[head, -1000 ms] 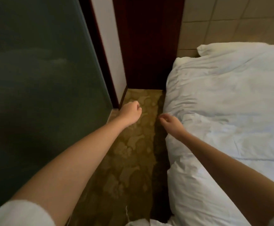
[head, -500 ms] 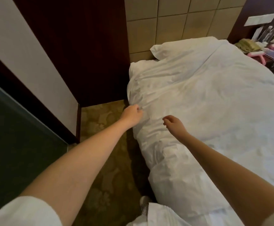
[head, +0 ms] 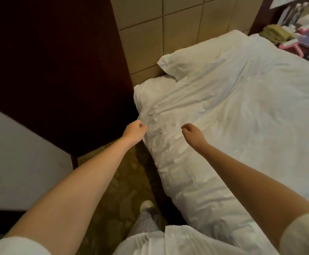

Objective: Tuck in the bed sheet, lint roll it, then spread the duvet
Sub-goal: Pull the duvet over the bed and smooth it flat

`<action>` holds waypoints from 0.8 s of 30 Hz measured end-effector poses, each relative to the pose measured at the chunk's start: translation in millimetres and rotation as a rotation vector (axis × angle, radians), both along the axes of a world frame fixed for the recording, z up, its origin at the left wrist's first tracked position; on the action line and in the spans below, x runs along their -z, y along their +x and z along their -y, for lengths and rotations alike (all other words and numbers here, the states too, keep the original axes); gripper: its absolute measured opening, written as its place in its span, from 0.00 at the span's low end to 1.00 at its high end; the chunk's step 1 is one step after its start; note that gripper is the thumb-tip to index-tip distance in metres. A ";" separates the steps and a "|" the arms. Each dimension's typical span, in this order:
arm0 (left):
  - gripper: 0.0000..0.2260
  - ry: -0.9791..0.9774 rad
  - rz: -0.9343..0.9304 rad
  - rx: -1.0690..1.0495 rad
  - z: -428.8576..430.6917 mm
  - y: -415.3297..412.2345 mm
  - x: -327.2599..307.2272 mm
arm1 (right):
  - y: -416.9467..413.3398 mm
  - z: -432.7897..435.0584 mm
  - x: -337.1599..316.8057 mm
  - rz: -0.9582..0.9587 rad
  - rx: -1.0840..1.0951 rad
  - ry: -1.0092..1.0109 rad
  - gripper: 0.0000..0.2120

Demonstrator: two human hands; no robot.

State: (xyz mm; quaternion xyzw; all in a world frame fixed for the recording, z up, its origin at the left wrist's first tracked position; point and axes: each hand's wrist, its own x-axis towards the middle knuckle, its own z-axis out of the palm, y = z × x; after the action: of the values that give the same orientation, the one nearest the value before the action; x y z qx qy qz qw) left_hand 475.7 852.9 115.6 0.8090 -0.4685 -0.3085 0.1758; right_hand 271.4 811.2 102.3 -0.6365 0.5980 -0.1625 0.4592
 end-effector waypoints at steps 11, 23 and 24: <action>0.11 0.257 -0.081 0.410 258.8 41.6 43.3 | 54.8 171.8 51.8 -0.128 0.305 0.135 0.20; 0.45 0.401 -0.054 0.467 464.4 51.6 190.6 | 88.9 312.5 191.2 -0.287 0.416 0.344 0.31; 0.47 0.446 -0.015 0.517 468.8 47.5 199.0 | 93.5 311.3 196.8 -0.292 0.417 0.371 0.32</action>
State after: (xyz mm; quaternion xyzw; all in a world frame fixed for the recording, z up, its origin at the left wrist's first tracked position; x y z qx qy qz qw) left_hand 523.2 384.1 -83.4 0.6796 -0.5778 -0.4438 -0.0859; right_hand 364.9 499.8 -94.5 -0.4220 0.7947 -0.0481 0.4337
